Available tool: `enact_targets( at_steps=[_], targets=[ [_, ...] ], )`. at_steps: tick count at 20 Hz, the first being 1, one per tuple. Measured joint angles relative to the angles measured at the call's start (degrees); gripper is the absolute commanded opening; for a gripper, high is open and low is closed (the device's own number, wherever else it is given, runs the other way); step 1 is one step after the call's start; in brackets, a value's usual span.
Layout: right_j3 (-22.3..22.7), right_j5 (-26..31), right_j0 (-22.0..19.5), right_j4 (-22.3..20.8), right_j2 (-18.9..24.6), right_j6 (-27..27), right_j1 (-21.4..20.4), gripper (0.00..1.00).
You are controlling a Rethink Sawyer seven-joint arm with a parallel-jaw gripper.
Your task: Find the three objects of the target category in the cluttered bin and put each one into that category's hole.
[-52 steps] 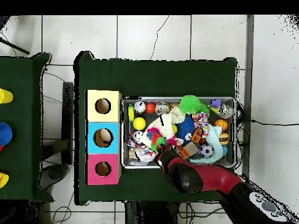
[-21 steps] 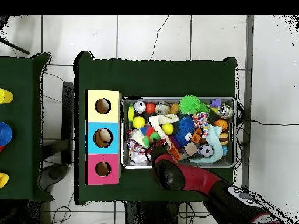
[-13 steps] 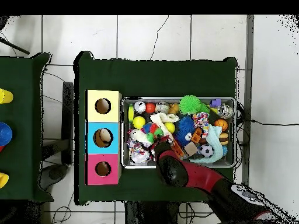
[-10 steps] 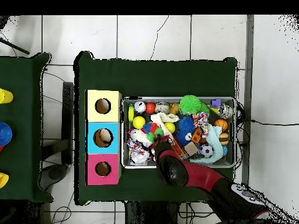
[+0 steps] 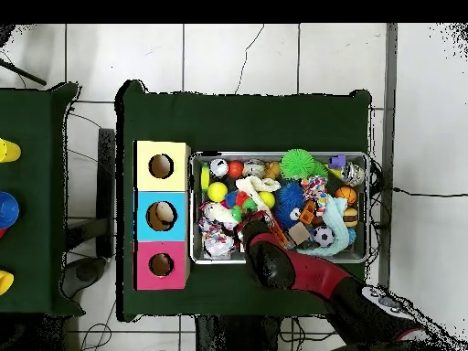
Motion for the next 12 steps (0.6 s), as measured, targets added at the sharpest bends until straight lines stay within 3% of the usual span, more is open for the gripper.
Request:
enact_targets(
  at_steps=[10,11,12],
  targets=[
    [-0.28,-0.12,-0.16,0.01,0.27,0.00,0.27,0.00],
    [-0.31,-0.19,-0.22,0.01,0.35,0.00,0.31,1.00],
    [-0.35,-0.26,-0.21,0.02,0.36,0.00,0.29,1.00]
  ],
)
